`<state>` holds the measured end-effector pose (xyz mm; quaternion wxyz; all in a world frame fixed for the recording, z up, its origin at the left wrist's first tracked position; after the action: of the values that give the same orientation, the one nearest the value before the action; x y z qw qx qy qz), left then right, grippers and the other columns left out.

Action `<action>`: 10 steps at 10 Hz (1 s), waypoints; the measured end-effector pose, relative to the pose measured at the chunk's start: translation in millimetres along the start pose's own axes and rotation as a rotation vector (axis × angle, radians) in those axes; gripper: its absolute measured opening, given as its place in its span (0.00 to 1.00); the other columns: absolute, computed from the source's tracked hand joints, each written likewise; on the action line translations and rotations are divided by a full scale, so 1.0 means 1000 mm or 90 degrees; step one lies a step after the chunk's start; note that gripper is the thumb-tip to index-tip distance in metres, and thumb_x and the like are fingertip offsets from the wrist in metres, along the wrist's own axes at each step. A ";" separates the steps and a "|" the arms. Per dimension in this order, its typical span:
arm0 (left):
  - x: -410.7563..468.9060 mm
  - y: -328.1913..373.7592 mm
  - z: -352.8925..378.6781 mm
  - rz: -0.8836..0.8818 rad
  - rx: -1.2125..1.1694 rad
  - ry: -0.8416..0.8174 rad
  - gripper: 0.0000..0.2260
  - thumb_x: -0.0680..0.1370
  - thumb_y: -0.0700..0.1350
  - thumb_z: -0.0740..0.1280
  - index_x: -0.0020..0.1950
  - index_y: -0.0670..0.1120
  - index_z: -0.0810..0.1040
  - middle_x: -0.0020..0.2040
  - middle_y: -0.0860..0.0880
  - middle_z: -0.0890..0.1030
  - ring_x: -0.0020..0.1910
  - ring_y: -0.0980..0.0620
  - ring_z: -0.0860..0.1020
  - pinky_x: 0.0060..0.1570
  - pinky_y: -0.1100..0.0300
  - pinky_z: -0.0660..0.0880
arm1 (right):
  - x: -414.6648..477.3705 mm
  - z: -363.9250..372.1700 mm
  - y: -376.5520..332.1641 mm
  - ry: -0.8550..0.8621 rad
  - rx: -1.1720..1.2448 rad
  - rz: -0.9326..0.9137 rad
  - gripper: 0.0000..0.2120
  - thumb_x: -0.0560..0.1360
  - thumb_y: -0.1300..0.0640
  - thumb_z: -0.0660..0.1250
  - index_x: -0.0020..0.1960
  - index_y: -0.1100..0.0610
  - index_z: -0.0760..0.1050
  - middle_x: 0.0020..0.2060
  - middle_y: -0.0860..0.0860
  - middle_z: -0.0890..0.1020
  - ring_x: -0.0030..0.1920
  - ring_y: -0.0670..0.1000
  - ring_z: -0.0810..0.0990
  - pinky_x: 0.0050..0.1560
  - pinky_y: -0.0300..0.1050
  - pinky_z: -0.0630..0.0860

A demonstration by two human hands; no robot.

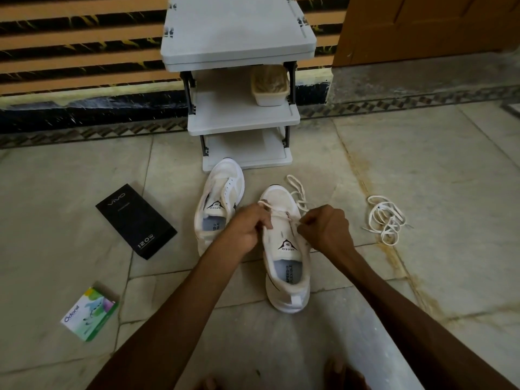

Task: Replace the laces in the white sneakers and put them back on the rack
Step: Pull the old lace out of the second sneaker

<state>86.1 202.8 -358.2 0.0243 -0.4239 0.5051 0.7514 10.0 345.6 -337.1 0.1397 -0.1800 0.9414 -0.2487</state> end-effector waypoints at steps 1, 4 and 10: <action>0.007 0.002 -0.007 0.057 0.032 0.009 0.10 0.70 0.31 0.64 0.35 0.45 0.72 0.32 0.48 0.72 0.33 0.51 0.69 0.32 0.60 0.66 | -0.003 0.009 0.007 0.016 0.060 -0.003 0.09 0.71 0.53 0.69 0.37 0.56 0.83 0.27 0.52 0.82 0.26 0.49 0.80 0.33 0.45 0.80; -0.004 0.046 0.011 0.391 0.533 0.061 0.07 0.76 0.45 0.69 0.40 0.53 0.84 0.46 0.52 0.82 0.52 0.49 0.76 0.56 0.52 0.69 | -0.006 0.013 0.004 0.019 0.071 -0.024 0.12 0.72 0.52 0.70 0.34 0.57 0.81 0.25 0.52 0.79 0.27 0.50 0.78 0.29 0.40 0.70; 0.003 0.024 0.030 0.488 0.942 0.050 0.07 0.76 0.45 0.69 0.51 0.47 0.84 0.54 0.48 0.78 0.54 0.46 0.76 0.53 0.54 0.69 | -0.008 0.024 0.012 0.044 0.114 -0.039 0.14 0.75 0.49 0.69 0.35 0.57 0.80 0.26 0.49 0.77 0.28 0.48 0.74 0.29 0.37 0.63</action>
<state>54.9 213.5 -338.4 0.0214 -0.1230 0.9781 0.1665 22.1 348.2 -362.0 0.1146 -0.1869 0.9138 -0.3419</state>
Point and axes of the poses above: each hand's wrist, its own x-axis towards the middle knuckle, its own z-axis out of the palm, y = z × x, the point moved 4 cm from there along x, towards the middle knuckle
